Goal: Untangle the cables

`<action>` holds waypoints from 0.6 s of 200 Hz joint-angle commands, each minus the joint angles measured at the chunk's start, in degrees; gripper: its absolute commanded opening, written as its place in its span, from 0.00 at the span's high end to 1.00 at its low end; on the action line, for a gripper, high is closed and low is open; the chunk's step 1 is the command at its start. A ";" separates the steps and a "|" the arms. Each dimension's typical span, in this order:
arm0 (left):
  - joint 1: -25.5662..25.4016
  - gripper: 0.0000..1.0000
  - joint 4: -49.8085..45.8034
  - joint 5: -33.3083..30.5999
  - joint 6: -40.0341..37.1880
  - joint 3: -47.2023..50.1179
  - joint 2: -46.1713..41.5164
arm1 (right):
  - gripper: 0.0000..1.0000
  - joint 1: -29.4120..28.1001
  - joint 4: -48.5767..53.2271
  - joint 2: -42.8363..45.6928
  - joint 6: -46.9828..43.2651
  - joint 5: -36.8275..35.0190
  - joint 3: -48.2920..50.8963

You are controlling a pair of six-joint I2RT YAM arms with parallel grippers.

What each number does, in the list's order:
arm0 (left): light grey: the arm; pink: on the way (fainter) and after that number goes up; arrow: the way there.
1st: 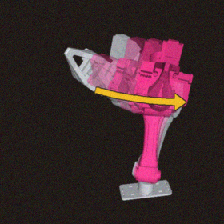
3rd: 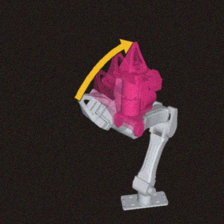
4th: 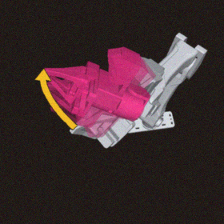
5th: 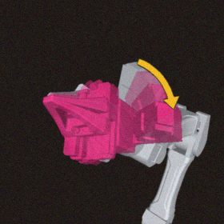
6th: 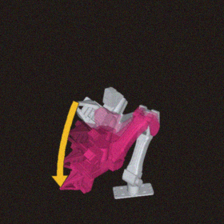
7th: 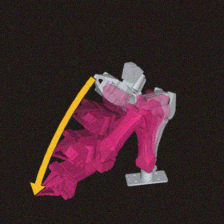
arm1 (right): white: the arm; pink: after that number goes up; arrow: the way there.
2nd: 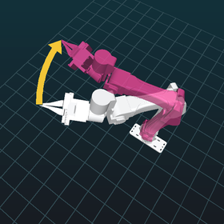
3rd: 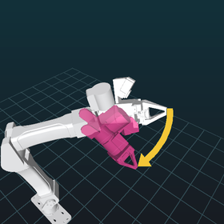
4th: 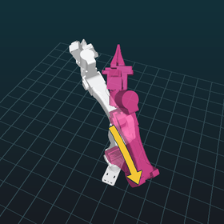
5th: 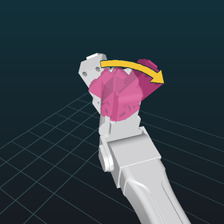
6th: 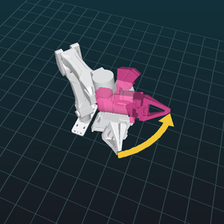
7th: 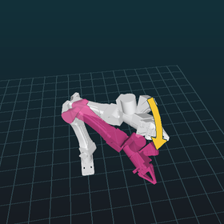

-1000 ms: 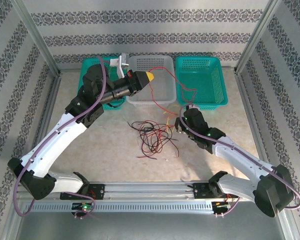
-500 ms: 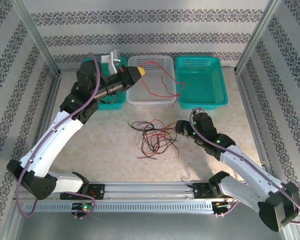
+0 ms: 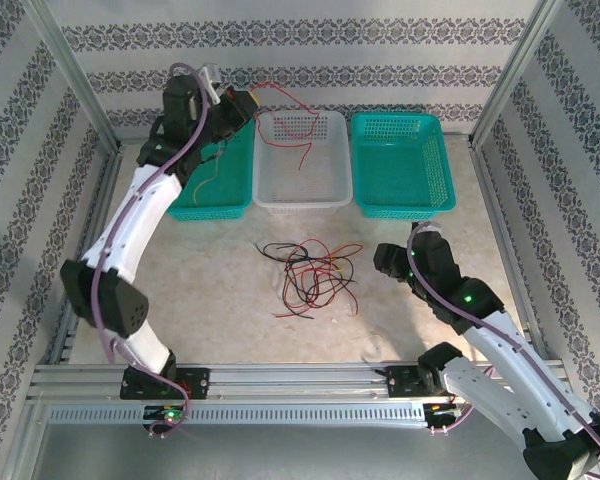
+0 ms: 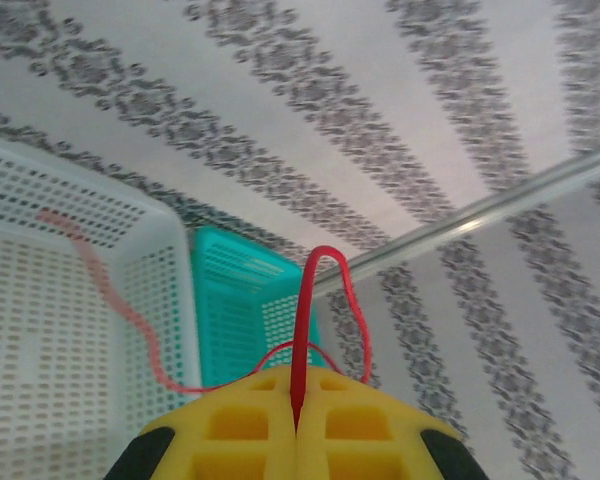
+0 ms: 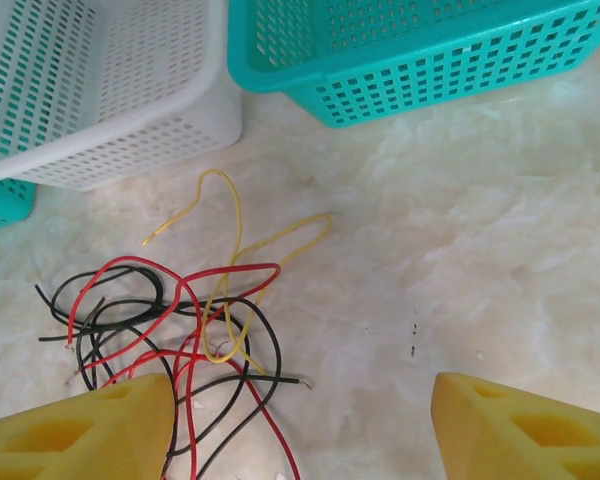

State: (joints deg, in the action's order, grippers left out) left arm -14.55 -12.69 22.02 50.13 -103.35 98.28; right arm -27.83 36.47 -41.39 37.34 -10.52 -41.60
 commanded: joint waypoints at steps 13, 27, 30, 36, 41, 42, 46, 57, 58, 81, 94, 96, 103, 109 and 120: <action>0.17 1.00 3.94 0.55 2.16 -6.86 9.75 | 0.31 0.50 1.94 -0.44 -0.23 -0.11 -1.12; 0.13 1.00 4.98 0.20 3.69 -7.51 13.40 | 0.31 0.48 2.19 -1.22 -0.34 0.10 -2.07; -0.01 1.00 5.36 0.02 3.99 -7.32 14.07 | 0.31 0.50 2.20 -1.44 -0.41 0.22 -2.27; -0.05 1.00 6.25 -0.37 4.67 -6.76 15.35 | 0.31 0.50 2.20 -1.88 -0.47 0.44 -2.71; -0.09 1.00 6.95 -0.71 5.02 -6.39 16.34 | 0.31 0.51 2.16 -2.21 -0.58 0.57 -3.06; -0.15 1.00 7.18 -0.73 5.09 -6.32 16.51 | 0.31 0.51 2.14 -2.30 -0.58 0.62 -3.18; -0.28 1.00 7.90 -0.83 5.20 -6.00 17.22 | 0.31 0.50 2.10 -2.56 -0.60 0.75 -3.41; -0.46 0.88 9.17 -1.23 5.60 -5.60 19.15 | 0.31 0.51 1.88 -3.42 -0.77 1.09 -4.19; -0.52 0.86 9.22 -1.25 5.64 -5.61 19.32 | 0.31 0.50 1.86 -3.51 -0.82 1.15 -4.28; -0.58 0.42 12.61 0.87 7.87 -4.52 22.32 | 0.30 0.59 0.99 -5.88 -2.04 1.99 -6.55; -0.71 0.35 14.28 2.09 7.31 -3.14 22.21 | 0.30 0.59 0.63 -7.51 -2.87 2.11 -8.13; -0.74 0.34 14.40 2.13 7.21 -2.81 21.97 | 0.31 0.59 0.56 -7.69 -3.02 2.12 -8.31; -0.88 0.29 14.63 1.78 6.64 -1.59 20.98 | 0.31 0.59 0.37 -8.65 -3.32 2.29 -9.09; -0.84 0.26 15.26 1.63 6.14 -0.37 19.93 | 0.30 0.59 0.28 -9.50 -3.49 2.43 -9.68; -0.81 0.22 15.32 1.81 4.92 1.50 18.02 | 0.30 0.51 0.43 -11.05 -3.37 2.84 -10.77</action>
State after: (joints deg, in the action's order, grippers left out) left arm -14.66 -2.85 22.61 56.31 -104.66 121.12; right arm -27.83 37.60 -50.11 35.55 -8.91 -49.19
